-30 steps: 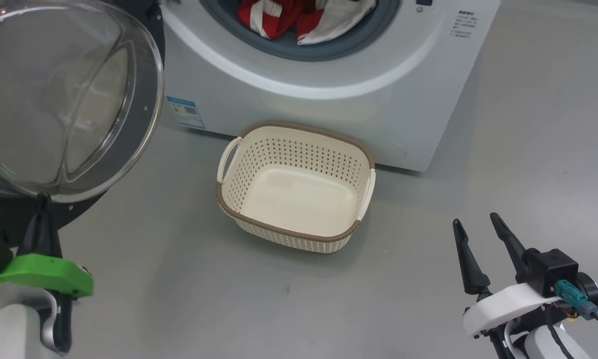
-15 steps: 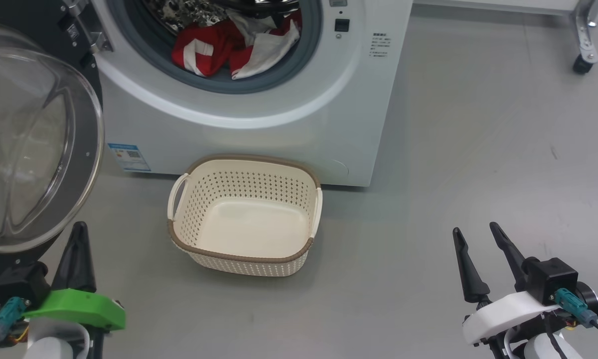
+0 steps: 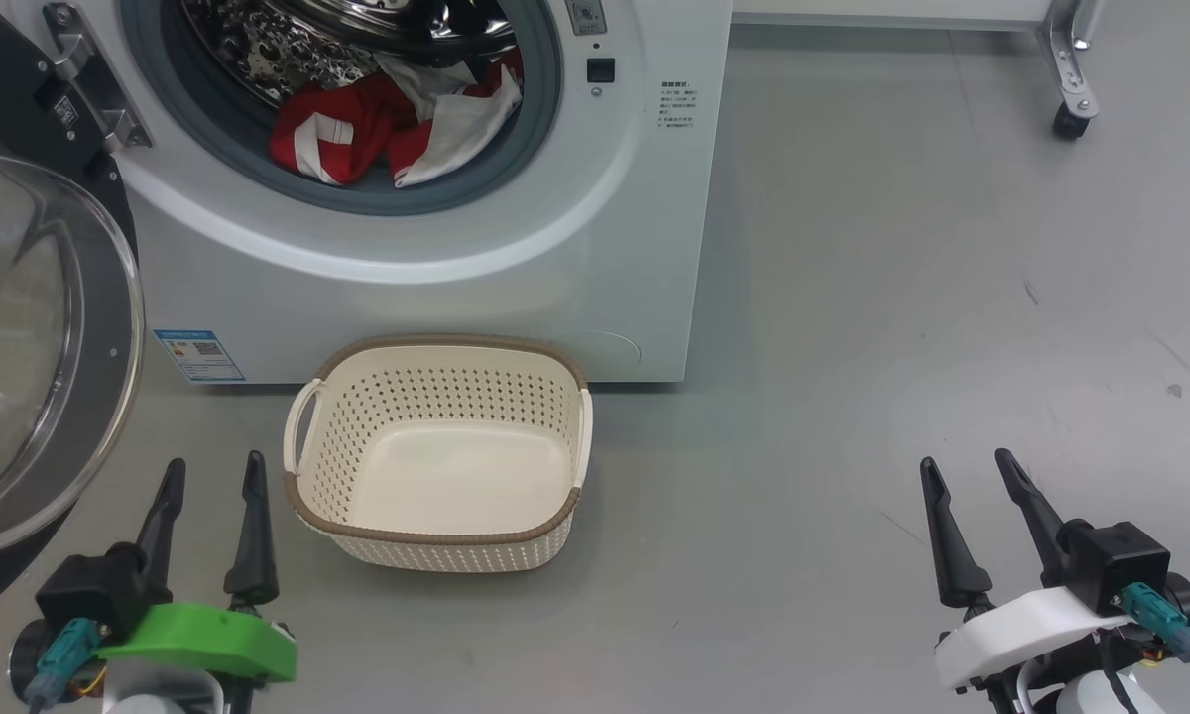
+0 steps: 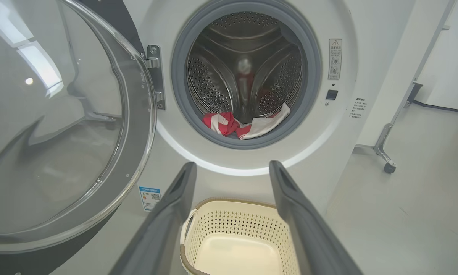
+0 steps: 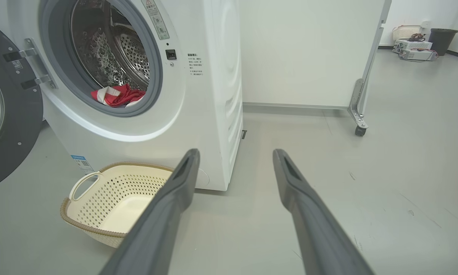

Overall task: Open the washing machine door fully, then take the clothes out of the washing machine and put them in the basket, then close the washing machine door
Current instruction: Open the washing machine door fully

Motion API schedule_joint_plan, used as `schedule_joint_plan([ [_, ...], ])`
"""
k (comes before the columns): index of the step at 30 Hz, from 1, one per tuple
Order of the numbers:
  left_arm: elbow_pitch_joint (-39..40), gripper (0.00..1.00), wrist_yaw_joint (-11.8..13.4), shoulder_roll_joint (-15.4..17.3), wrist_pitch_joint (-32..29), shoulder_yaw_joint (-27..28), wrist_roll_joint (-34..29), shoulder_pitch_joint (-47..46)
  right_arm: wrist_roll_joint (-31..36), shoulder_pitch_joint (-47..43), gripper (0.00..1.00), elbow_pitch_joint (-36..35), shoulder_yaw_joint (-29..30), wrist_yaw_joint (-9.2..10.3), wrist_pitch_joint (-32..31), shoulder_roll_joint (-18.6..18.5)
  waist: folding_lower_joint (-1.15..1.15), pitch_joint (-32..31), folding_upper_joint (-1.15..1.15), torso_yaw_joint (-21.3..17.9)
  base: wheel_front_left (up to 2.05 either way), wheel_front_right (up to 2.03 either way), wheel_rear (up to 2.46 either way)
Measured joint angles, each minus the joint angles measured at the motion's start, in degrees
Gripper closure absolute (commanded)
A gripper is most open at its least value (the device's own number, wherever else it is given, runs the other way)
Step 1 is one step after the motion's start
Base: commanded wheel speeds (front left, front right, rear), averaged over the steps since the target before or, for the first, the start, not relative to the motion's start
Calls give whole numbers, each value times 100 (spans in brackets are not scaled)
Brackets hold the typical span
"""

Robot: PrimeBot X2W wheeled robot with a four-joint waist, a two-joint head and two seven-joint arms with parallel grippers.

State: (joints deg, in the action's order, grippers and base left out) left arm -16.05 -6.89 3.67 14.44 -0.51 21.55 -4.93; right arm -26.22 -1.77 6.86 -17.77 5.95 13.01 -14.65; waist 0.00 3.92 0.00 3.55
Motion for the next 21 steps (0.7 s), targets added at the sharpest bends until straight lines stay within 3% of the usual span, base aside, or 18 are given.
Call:
schedule_joint_plan([
  [21, 360, 0, -3, -37, 0, -264, 11, 318, 0, -64, 0, 0, 8, 0, 51, 16, 0, 5, 0, -113, 0, 0, 0],
])
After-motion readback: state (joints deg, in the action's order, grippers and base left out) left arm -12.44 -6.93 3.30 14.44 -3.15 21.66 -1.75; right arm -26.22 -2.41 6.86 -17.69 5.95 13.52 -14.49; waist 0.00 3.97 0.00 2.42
